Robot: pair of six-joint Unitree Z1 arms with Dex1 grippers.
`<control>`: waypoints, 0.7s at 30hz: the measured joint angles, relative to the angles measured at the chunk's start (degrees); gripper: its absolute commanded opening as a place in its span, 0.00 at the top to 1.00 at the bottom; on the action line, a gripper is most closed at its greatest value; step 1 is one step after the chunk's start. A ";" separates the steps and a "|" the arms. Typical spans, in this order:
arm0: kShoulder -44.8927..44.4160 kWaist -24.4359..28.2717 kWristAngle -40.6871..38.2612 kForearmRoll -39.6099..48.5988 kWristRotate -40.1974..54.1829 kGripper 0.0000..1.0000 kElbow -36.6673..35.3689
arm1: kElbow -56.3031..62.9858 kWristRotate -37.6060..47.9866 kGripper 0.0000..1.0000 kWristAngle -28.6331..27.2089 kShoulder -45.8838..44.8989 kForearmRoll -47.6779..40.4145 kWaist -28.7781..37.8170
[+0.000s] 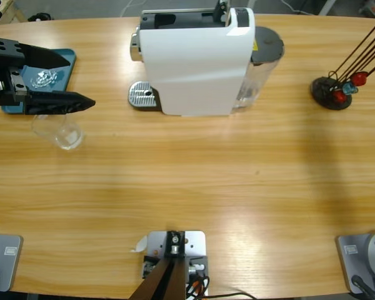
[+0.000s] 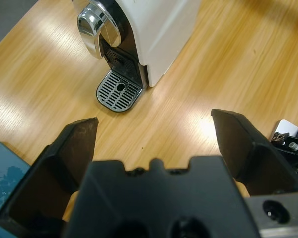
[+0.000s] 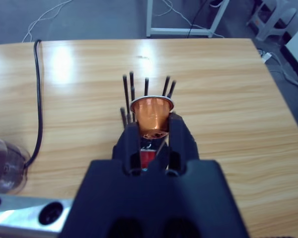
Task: Pour coffee
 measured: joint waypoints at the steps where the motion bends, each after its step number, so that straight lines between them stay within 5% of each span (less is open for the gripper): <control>1: 0.00 0.00 0.00 -0.06 0.00 0.00 0.00 | -0.87 -0.03 1.00 -0.32 -0.51 0.97 0.01; 10: 0.01 0.00 0.00 -0.23 0.00 0.00 0.13 | -8.63 -0.41 1.00 -0.49 -12.24 14.04 5.64; 16: 0.02 -0.22 0.00 -0.61 -0.16 0.00 0.51 | -9.29 -9.02 1.00 21.15 -16.58 17.49 14.43; 21: -0.84 -0.35 0.00 -0.15 -0.16 0.00 1.78 | -21.02 -19.10 1.00 27.46 -7.63 19.02 25.77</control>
